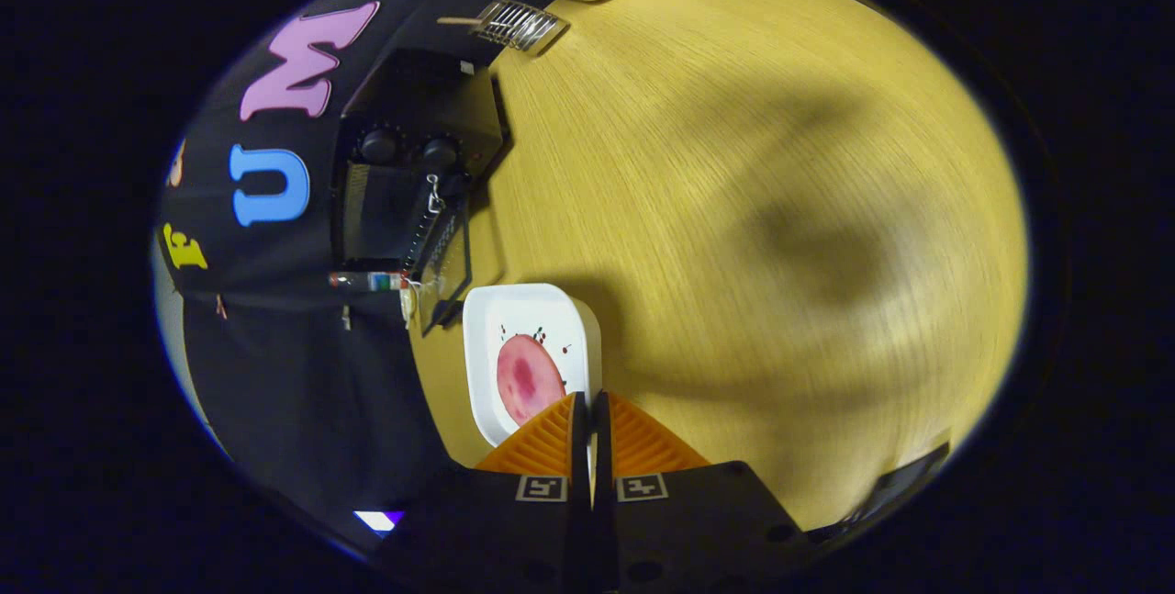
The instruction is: Open the toaster oven, put the food inside, and close the toaster oven door.
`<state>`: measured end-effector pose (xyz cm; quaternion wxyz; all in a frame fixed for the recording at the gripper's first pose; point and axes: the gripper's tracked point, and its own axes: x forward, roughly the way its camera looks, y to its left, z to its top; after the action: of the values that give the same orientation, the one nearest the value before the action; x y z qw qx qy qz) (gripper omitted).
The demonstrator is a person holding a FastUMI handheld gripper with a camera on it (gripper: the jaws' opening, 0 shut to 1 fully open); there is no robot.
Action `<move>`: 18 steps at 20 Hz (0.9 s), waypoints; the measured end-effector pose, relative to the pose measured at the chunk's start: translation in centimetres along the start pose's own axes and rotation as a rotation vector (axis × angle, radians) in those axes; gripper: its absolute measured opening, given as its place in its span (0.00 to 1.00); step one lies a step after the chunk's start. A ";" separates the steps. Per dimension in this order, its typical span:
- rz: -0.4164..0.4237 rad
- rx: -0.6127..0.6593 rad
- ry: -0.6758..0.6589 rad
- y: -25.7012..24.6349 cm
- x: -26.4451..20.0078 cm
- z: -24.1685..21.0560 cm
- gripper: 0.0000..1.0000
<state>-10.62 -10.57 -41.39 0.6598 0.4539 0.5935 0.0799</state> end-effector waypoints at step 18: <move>0.140 0.466 -0.485 19.4 13.5 2.6 0.05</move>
<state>3.81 7.99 -37.86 0.6534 0.6377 0.3890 -0.1231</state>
